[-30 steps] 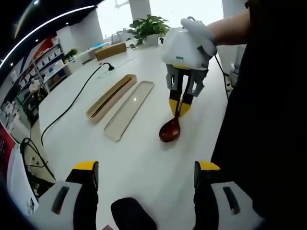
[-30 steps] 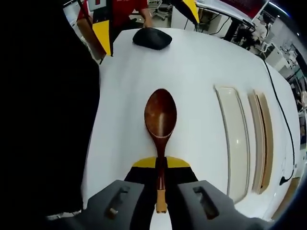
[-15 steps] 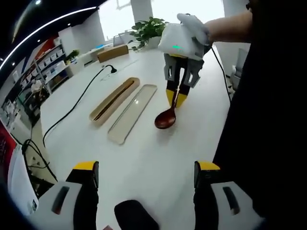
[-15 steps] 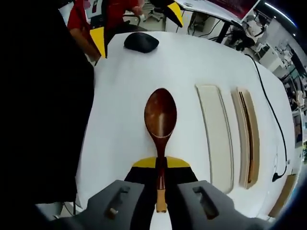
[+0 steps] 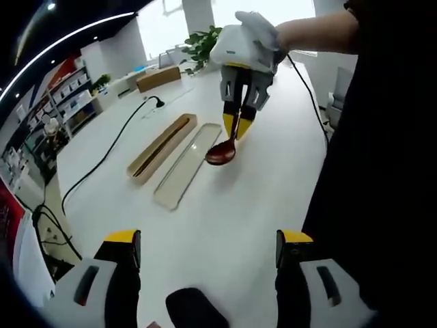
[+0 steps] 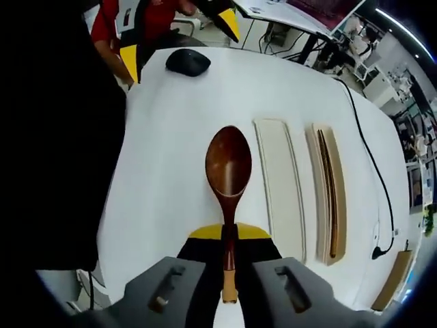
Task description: Arrange the utensils inside the cutlery case until each visible utensil rests in its matching compartment.
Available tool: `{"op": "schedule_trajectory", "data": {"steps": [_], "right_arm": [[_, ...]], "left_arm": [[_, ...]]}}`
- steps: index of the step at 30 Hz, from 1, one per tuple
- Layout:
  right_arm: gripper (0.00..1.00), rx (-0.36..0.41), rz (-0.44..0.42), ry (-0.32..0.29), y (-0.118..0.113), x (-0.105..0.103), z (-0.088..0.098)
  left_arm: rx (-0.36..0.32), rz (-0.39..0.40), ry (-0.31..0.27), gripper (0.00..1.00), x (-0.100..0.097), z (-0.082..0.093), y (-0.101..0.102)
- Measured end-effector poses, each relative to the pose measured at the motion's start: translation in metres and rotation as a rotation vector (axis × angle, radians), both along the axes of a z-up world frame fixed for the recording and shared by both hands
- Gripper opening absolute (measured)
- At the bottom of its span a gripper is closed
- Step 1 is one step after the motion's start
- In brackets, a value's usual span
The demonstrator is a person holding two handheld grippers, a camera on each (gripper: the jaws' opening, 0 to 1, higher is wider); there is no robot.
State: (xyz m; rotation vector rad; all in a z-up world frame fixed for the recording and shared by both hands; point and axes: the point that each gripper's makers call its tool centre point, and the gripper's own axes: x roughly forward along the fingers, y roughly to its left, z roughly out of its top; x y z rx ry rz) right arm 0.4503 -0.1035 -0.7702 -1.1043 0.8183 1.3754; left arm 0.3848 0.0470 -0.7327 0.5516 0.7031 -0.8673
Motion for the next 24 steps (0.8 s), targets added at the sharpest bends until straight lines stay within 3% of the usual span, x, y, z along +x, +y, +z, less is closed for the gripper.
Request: {"op": "schedule_trajectory", "data": {"steps": [24], "right_arm": [[0.0,0.039,0.006,-0.07,0.007,0.042,0.03]], "left_arm": [[0.001,0.008,0.015,0.81,-0.006,-0.003,0.002]]}}
